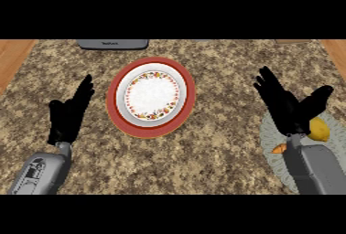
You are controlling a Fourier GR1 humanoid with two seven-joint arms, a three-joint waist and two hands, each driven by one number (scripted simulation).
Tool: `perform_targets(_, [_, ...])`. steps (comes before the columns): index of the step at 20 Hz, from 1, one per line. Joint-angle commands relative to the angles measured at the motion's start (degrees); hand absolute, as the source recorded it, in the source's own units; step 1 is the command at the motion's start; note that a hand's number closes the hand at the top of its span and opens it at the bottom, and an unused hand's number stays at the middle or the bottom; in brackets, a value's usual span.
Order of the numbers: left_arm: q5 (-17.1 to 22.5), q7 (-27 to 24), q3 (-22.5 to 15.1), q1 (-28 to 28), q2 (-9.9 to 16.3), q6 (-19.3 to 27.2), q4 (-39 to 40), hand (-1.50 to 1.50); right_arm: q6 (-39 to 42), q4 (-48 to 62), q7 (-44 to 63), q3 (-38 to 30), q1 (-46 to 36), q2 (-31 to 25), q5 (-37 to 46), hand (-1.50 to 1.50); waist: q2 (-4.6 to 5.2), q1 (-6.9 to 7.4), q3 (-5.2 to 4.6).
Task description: Pick the lemon from the placemat and place it in the plate
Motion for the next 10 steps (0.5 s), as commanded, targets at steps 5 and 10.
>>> perform_targets(5, [-3.2, -1.9, 1.7, -2.8, 2.3, -0.5, -1.9, 0.00, 0.3, 4.7, 0.3, -8.7, -13.4, -3.5, -3.1, -1.50, 0.38, -0.85, -1.06])
perform_targets(10, [-2.0, -0.7, -0.2, -1.7, 0.0, -0.9, -3.2, 0.00, -0.2, 3.6, -8.9, 6.3, -4.8, -17.3, 25.7, 1.50, 0.60, -0.79, -1.08])
